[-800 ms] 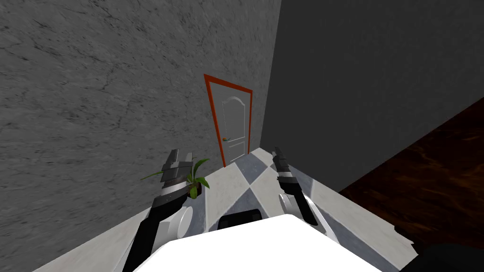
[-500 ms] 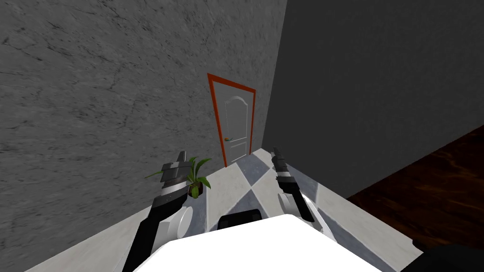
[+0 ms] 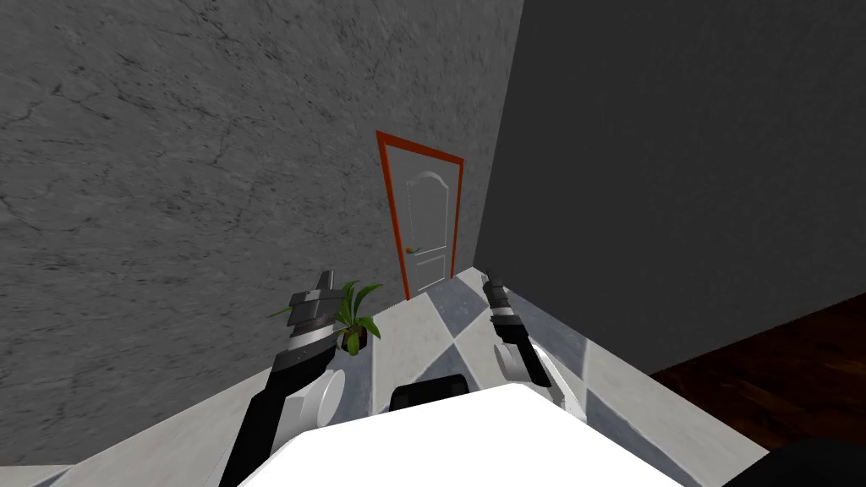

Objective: Pull the door open

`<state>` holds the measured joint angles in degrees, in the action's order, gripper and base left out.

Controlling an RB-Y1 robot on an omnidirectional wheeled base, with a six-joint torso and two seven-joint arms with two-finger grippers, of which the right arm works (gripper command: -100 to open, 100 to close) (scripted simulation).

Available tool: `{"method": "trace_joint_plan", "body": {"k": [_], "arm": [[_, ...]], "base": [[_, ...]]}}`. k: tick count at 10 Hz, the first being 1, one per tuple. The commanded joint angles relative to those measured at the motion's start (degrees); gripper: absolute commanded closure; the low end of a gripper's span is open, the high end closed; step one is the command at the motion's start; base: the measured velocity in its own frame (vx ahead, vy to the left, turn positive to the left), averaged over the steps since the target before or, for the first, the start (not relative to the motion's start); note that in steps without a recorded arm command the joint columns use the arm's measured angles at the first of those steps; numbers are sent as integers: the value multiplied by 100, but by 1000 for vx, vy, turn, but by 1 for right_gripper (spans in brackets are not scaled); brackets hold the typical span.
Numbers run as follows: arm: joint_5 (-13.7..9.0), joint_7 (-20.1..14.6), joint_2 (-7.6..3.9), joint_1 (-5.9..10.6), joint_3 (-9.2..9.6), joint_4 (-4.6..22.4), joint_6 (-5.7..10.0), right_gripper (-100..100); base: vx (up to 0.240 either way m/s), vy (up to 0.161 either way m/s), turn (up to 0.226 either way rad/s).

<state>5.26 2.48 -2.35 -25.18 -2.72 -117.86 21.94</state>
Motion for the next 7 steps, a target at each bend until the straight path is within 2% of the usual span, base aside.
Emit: {"method": "trace_joint_plan", "body": {"k": [1, 7], "arm": [[-44, -23, -57, 98, -13, 236, 59, -100], [-209, -91, -252, 521, -37, 1172, 251, -100]], "base": [[91, 28, 111], [95, 21, 124]]}}
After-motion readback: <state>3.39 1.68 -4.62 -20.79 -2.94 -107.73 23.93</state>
